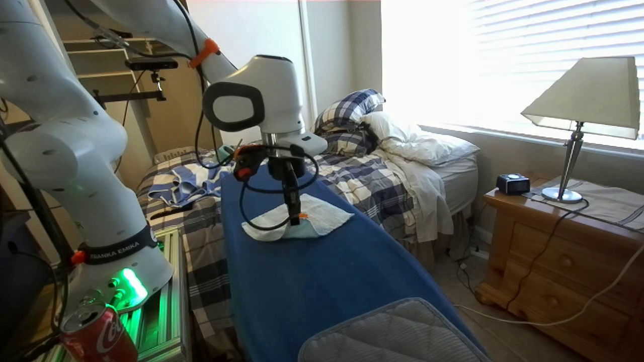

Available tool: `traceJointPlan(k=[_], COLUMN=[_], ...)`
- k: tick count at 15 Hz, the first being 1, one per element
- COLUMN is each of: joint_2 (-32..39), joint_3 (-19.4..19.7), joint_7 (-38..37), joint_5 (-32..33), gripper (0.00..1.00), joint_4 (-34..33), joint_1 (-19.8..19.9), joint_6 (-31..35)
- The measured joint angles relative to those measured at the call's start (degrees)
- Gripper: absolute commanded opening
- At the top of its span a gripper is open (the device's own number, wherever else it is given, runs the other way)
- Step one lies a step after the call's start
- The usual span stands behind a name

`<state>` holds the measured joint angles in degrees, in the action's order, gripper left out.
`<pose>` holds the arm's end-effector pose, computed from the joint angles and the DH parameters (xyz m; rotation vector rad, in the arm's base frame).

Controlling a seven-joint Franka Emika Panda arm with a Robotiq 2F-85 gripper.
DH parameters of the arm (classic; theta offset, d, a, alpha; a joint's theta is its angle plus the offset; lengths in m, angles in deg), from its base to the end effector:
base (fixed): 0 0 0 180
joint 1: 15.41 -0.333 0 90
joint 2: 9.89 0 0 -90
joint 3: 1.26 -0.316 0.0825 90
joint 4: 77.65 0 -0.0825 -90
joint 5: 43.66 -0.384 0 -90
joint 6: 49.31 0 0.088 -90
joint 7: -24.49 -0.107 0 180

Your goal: Put the orange object on the towel then fold the towel into a triangle.

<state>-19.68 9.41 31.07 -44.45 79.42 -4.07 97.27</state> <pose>0.3636 -0.1440 0.2708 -3.0701 0.4295 0.0081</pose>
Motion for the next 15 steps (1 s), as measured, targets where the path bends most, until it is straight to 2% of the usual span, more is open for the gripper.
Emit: traceJointPlan(k=[5,15], joint_2=[-0.51,0.22], joint_3=[-2.70,-4.68], joint_7=[-0.27,-0.10], joint_5=[0.00,-1.79], gripper=[0.04,0.04], joint_4=[-0.78,-4.49], joint_1=[-2.81,-7.94], joint_6=[0.00,-0.10])
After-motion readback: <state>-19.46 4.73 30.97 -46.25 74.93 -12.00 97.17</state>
